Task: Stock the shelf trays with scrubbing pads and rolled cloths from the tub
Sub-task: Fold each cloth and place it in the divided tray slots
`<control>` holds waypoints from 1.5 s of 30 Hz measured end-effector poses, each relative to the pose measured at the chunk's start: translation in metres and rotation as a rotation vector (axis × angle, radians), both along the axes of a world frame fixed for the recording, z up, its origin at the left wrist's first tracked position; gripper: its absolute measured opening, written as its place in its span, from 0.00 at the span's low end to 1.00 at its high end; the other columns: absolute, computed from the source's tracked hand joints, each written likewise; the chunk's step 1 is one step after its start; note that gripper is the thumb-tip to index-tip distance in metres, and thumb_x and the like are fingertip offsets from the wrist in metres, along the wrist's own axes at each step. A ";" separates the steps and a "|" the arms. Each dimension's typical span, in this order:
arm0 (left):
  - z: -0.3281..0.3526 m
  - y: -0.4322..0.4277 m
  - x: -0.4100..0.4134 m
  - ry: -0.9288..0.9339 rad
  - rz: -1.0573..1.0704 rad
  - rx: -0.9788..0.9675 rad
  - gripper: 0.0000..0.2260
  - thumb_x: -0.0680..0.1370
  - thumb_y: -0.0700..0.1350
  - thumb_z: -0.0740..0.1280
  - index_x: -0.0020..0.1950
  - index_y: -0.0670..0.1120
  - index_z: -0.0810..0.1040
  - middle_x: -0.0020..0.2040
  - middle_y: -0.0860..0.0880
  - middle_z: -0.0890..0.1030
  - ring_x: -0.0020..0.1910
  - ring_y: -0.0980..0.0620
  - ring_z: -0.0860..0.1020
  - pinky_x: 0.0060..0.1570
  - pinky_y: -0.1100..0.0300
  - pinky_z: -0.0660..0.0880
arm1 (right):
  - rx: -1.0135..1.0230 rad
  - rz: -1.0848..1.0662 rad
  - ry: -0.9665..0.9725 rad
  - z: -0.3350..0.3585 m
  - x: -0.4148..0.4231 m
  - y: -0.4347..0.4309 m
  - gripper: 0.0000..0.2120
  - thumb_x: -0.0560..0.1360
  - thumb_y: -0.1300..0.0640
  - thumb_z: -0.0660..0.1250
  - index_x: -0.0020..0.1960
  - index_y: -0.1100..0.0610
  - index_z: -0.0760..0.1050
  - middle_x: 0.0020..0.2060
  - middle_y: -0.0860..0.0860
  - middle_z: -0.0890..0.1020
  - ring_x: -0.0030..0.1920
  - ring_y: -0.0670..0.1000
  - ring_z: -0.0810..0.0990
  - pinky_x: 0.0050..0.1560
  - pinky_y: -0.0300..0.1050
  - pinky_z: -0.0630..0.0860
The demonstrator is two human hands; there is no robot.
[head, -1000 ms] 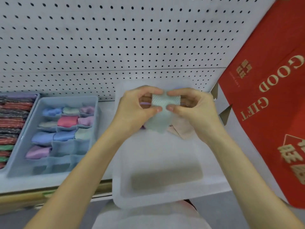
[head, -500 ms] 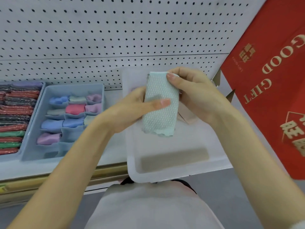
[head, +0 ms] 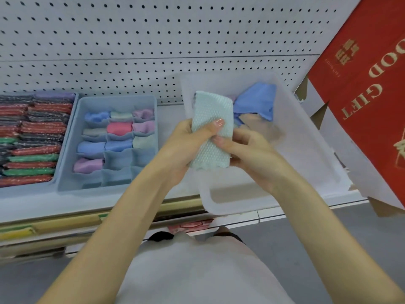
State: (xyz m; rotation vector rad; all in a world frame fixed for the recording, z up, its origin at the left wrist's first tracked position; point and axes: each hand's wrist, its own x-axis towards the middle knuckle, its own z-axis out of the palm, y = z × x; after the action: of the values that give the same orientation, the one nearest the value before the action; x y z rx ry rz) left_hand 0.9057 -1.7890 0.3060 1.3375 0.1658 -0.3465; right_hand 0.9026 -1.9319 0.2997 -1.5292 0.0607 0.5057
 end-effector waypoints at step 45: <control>-0.003 0.036 -0.135 0.054 0.328 -0.453 0.17 0.75 0.36 0.65 0.64 0.33 0.73 0.57 0.38 0.79 0.56 0.45 0.78 0.56 0.55 0.77 | 0.056 -0.142 -0.181 -0.001 -0.119 0.035 0.08 0.74 0.63 0.69 0.52 0.59 0.80 0.45 0.52 0.85 0.46 0.50 0.83 0.45 0.44 0.80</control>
State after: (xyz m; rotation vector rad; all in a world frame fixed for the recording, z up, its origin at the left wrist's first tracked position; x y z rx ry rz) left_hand 0.7708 -1.7532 0.3033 0.8362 0.3264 -0.1296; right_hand 0.7837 -1.8973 0.2990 -1.4981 0.0143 0.2528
